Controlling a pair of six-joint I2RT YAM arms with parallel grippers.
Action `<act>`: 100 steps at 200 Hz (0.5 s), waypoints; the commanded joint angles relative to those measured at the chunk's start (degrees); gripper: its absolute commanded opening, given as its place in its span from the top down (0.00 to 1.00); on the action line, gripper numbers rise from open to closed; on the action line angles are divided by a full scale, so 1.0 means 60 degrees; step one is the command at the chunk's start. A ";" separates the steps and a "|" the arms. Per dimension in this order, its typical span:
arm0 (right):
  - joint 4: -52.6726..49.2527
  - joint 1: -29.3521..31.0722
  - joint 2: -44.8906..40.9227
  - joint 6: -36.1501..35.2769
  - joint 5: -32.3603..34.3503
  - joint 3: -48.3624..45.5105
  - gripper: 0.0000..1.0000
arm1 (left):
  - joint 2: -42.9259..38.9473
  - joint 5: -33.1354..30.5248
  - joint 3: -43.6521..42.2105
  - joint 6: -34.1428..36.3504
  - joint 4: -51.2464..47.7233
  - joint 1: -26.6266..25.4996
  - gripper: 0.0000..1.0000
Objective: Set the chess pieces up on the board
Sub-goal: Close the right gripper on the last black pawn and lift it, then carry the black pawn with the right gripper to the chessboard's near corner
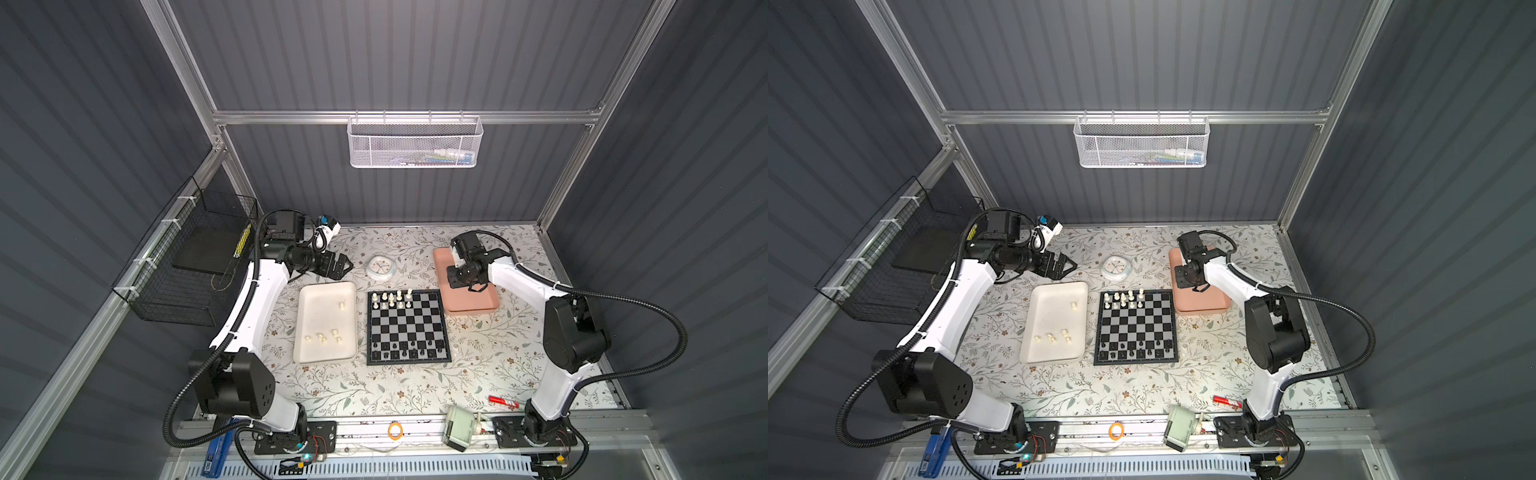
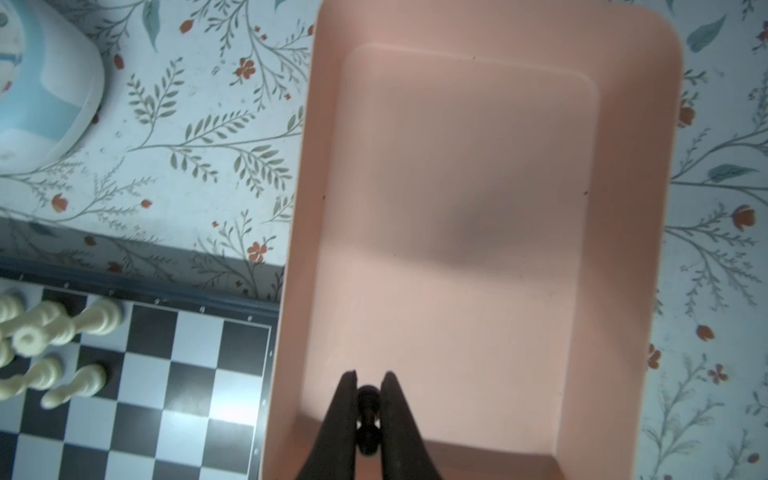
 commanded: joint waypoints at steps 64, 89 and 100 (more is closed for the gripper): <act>-0.0476 0.1666 -0.1580 0.0740 0.0461 -0.1135 0.85 | -0.0005 0.0053 0.0165 -0.0348 0.0206 0.0073 0.01; -0.0459 0.2124 -0.1917 0.1048 0.0534 -0.1523 0.85 | -0.0027 -0.0025 0.0195 -0.0419 0.0220 0.0073 0.01; -0.0456 0.2325 -0.2053 0.1170 0.0544 -0.1670 0.85 | -0.0043 -0.0040 0.0208 -0.0439 0.0220 0.0073 0.01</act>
